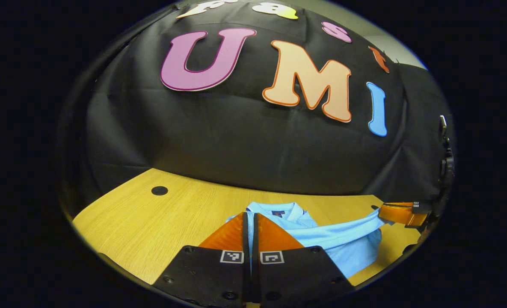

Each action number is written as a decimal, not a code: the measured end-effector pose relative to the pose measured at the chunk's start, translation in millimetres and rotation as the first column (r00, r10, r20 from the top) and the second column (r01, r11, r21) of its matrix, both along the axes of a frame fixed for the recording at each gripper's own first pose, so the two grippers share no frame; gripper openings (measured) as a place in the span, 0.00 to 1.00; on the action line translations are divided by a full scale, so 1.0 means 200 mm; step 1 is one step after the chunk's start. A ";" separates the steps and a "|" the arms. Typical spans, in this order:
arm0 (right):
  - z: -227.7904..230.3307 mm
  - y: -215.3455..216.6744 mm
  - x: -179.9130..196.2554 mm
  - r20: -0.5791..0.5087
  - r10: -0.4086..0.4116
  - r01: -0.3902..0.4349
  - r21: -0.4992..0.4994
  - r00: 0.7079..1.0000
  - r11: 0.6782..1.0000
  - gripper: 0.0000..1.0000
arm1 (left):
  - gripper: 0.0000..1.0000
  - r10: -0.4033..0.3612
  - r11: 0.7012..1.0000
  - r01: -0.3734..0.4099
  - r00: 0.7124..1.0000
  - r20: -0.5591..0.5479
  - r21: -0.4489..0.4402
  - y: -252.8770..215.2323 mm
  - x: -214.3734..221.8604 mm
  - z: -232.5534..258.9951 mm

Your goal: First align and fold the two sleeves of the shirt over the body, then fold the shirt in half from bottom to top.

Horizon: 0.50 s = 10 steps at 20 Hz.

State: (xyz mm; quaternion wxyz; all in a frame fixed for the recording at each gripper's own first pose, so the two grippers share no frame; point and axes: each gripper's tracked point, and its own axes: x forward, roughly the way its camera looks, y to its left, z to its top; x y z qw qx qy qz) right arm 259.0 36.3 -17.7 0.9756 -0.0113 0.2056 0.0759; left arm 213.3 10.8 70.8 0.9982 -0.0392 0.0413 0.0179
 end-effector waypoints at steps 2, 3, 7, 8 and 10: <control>-0.05 -0.01 0.11 -0.012 -0.017 0.017 -0.001 1.000 1.000 0.02 | 0.00 0.008 1.000 -0.008 1.000 -0.013 0.005 0.04 0.12 -0.01; -0.09 -0.01 0.16 -0.023 -0.029 0.030 0.011 0.999 1.000 0.02 | 0.00 0.013 1.000 -0.013 1.000 -0.024 -0.012 0.05 0.17 -0.03; -0.25 -0.05 0.36 -0.048 -0.090 0.091 0.020 0.995 0.996 0.02 | 0.00 0.058 0.997 -0.061 0.997 -0.049 -0.047 0.14 0.36 -0.08; -0.29 -0.06 0.41 -0.051 -0.101 0.102 0.006 0.994 0.995 0.03 | 0.00 0.070 0.997 -0.072 0.996 -0.055 -0.040 0.17 0.40 -0.10; -0.38 -0.07 0.47 -0.084 -0.110 0.111 0.002 0.990 0.994 0.02 | 0.00 0.084 0.996 -0.085 0.994 -0.073 -0.021 0.19 0.48 -0.16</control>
